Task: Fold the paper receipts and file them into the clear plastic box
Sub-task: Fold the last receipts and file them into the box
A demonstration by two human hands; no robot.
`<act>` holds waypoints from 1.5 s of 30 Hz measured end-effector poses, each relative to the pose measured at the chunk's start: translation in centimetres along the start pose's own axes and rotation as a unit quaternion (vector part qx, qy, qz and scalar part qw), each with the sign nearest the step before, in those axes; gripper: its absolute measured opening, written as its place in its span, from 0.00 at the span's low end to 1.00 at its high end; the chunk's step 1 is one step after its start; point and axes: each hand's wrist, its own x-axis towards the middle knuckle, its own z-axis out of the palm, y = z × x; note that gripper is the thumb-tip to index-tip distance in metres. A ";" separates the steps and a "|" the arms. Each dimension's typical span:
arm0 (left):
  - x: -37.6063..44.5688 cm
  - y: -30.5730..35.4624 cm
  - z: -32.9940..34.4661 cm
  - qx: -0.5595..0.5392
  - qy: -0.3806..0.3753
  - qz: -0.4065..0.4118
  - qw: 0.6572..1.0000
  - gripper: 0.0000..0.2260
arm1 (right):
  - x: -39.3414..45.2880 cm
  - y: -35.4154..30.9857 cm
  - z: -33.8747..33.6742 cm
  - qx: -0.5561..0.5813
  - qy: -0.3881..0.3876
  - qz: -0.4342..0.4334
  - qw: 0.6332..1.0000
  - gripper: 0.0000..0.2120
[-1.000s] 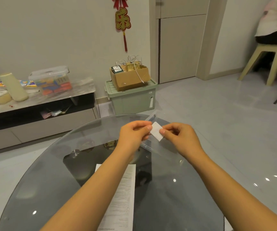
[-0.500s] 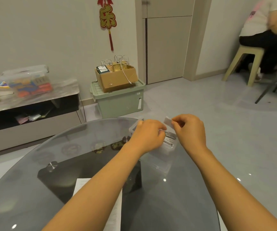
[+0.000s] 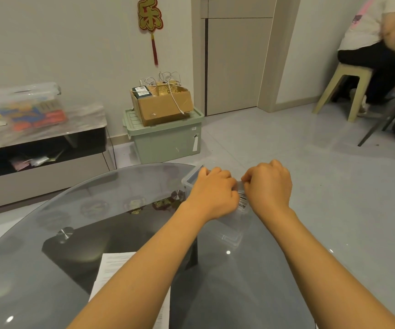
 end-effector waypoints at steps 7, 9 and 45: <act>-0.3 0.1 -0.1 -0.059 0.015 0.000 0.998 0.27 | 0.6 -0.4 -0.9 -0.117 -0.089 0.002 0.989 0.10; -0.4 0.2 -0.2 -0.040 0.008 0.008 0.999 0.28 | 0.6 -0.1 -0.9 -0.051 -0.117 0.013 0.992 0.11; -27.2 -1.7 -2.8 -0.110 -0.210 -0.242 0.941 0.23 | -14.3 -6.2 -1.8 0.180 -0.302 -0.348 0.869 0.13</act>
